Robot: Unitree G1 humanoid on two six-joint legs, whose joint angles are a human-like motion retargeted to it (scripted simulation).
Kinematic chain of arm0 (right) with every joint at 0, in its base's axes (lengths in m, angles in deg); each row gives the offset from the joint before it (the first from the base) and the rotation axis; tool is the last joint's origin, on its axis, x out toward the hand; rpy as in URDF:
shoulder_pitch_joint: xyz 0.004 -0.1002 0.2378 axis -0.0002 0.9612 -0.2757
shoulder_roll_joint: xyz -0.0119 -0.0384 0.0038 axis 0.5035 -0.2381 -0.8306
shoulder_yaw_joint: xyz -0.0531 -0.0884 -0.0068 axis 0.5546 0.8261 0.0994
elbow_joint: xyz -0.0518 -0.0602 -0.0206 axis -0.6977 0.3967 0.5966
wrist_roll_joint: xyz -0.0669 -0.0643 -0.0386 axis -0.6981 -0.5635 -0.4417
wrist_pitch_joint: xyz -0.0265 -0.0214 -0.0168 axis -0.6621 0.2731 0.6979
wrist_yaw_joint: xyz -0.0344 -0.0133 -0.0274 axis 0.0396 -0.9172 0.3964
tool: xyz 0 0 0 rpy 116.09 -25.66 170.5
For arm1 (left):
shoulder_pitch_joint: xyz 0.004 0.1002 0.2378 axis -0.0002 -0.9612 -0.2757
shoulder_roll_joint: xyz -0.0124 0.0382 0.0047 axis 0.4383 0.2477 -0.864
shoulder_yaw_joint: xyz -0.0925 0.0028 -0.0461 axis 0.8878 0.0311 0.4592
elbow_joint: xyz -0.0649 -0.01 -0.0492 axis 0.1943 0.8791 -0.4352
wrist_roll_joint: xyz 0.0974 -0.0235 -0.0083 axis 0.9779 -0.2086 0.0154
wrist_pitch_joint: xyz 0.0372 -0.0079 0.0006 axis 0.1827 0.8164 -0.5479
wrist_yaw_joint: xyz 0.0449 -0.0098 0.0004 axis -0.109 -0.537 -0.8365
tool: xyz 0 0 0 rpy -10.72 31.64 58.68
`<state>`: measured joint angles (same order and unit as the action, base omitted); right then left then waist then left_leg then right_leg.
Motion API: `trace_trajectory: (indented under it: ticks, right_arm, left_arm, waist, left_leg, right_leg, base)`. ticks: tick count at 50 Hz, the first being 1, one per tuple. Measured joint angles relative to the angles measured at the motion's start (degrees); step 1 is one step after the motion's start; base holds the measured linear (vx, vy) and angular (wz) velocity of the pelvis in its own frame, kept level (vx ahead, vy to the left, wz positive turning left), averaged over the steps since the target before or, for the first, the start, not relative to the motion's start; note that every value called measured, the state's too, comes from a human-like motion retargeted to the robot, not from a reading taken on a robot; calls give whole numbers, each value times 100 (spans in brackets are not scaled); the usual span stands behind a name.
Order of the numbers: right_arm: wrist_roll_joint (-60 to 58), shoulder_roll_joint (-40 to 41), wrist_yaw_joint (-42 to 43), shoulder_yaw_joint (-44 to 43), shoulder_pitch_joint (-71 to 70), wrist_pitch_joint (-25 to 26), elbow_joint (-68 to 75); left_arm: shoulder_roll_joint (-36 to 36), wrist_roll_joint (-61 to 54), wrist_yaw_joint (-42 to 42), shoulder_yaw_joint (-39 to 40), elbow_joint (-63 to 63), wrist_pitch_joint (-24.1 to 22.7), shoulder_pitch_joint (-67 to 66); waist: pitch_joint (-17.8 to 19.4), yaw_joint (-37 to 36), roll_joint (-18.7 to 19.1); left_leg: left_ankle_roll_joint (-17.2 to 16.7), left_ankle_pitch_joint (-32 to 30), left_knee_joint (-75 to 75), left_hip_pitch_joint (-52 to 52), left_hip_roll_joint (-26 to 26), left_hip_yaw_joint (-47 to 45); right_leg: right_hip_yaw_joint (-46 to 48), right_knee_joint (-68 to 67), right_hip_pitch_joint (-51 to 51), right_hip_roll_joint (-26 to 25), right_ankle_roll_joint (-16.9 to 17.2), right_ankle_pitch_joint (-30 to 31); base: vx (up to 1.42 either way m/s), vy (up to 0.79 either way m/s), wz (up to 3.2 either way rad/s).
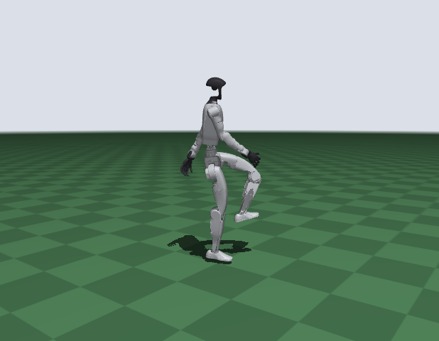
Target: In place motions
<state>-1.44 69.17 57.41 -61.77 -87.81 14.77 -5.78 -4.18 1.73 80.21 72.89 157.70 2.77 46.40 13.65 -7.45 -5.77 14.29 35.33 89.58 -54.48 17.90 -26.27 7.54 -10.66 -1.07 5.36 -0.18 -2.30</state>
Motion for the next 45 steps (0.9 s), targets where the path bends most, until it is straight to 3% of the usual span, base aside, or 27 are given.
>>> trace_trajectory:
  ticks: [4,8,10,11,12,13,15,17,20,22,25,30,35,38,40,41,42,43,45]
  right_arm:
    - [272,24,40,162,770,-111,159]
    - [225,-104,-173,-75,1888,-184,581]
    - [59,-250,-164,-280,2332,-220,941]
    - [-109,-414,-175,-413,2569,-203,1243]
    - [-285,-569,-183,-530,2752,-177,1524]
    - [-474,-705,-184,-614,2826,-131,1761]
    - [-855,-1001,3,-899,2745,228,2422]
    - [-768,-1314,253,-1184,2831,367,2916]
    - [-331,-1656,304,-1408,3075,585,3569]
    - [-223,-1771,409,-1543,3378,714,3805]
    - [93,-1815,715,-2018,3966,659,3945]
    - [388,-1721,728,-2186,4203,674,3905]
    - [181,-1534,651,-1816,3825,675,3601]
    - [109,-1325,558,-1574,3510,592,3314]
    - [136,-1169,512,-1363,3229,556,3175]
    - [207,-1049,493,-1192,2995,552,3118]
    - [287,-922,449,-1036,2755,557,3042]
    - [386,-782,353,-913,2503,578,2928]
    - [604,-541,-3,-776,1842,651,2481]
  left_arm:
    - [-59,-4,112,-179,-263,-111,238]
    - [20,76,-31,-526,-410,-240,564]
    - [73,91,-214,-729,-397,-322,772]
    - [98,91,-343,-892,-365,-341,954]
    - [107,86,-448,-1030,-335,-343,1147]
    - [85,72,-505,-1122,-310,-314,1361]
    - [137,54,-481,-1416,-461,-252,2323]
    - [191,62,-321,-1781,-1002,-337,2910]
    - [350,223,164,-2084,-1780,-354,3736]
    - [287,693,271,-1735,-2192,-419,3922]
    - [190,648,73,-2091,-2515,-684,4183]
    - [173,535,-244,-2259,-2607,-851,4322]
    - [39,498,-23,-1988,-2168,-774,3737]
    - [-82,522,-36,-1905,-1662,-655,3139]
    - [-108,572,-43,-1813,-1281,-584,2736]
    - [-81,608,-19,-1711,-1069,-531,2497]
    - [-45,658,23,-1608,-872,-465,2248]
    - [11,736,100,-1502,-708,-374,1982]
    - [90,792,210,-1274,-494,-207,1704]
  waist:
    - [-396,367,84]
    - [-890,831,185]
    - [-1093,1065,208]
    - [-1257,1241,373]
    - [-1404,1436,542]
    - [-1519,1668,721]
    - [-1256,1771,695]
    - [-706,1992,782]
    - [-329,2421,1010]
    - [-451,2728,1134]
    - [-692,2747,1342]
    - [-794,2496,1151]
    - [-985,2020,1034]
    - [-1198,1895,960]
    - [-1253,1862,832]
    - [-1292,1760,672]
    - [-1372,1661,509]
    - [-1532,1568,338]
    - [-1366,1303,253]
  left_leg:
    - [-397,-267,-1637,1570,-560,24]
    - [-515,-774,-4839,3731,-1738,572]
    - [-543,524,-6449,4805,-2165,616]
    - [-393,893,-7200,5165,-2154,513]
    - [-305,1074,-7798,5397,-2110,506]
    - [-340,882,-8088,5370,-2000,690]
    - [-396,658,-8044,4978,-1863,674]
    - [-250,577,-8061,5113,-1870,958]
    - [-138,393,-8136,5089,-1745,1380]
    - [-116,261,-8274,5022,-1702,1585]
    - [-149,132,-8418,4960,-1565,1794]
    - [-199,84,-8530,5111,-1661,1542]
    - [-328,164,-8596,5337,-1711,936]
    - [-360,321,-8338,5243,-1832,850]
    - [-377,432,-7950,5125,-1942,779]
    - [-392,389,-7483,4924,-1978,551]
    - [-386,219,-6860,4599,-1969,307]
    - [-337,-204,-5927,4027,-1868,31]
    - [-205,-1298,-4435,3020,-1338,-347]
  right_leg:
    - [292,179,-82,36,103,-59]
    - [694,79,-175,-23,125,-254]
    - [878,-256,-107,-63,58,-398]
    - [1151,-582,37,-187,-41,-223]
    - [1436,-987,254,-246,-117,31]
    - [1742,-1547,620,-174,-148,442]
    - [934,-3662,2176,-62,-193,1736]
    - [949,-5272,2884,66,-397,1313]
    - [948,-7220,4087,199,-382,910]
    - [910,-7869,4776,99,-268,733]
    - [1085,-8218,5274,46,-204,552]
    - [953,-7636,4601,197,-216,449]
    - [616,-5050,2483,-344,15,710]
    - [596,-2622,952,-493,217,1101]
    - [629,-1159,22,-547,463,10]
    - [1022,-631,-274,-329,358,-456]
    - [1370,-173,-445,-106,289,-709]
    - [1630,143,-366,127,295,-540]
    - [819,61,13,102,399,-374]
  base:
    - [9,3,50]
    - [18,2,55]
    - [14,2,66]
    - [4,9,74]
    - [-7,16,95]
    - [-32,17,71]
    - [-68,20,20]
    - [-53,20,67]
    - [-26,9,99]
    - [2,-3,78]
    - [13,-10,51]
    - [4,-7,-28]
    - [14,-8,-87]
    - [24,-14,-13]
    - [24,-16,-8]
    - [21,-17,-46]
    - [19,-15,-54]
    - [3,-12,-38]
    - [-34,-8,-41]
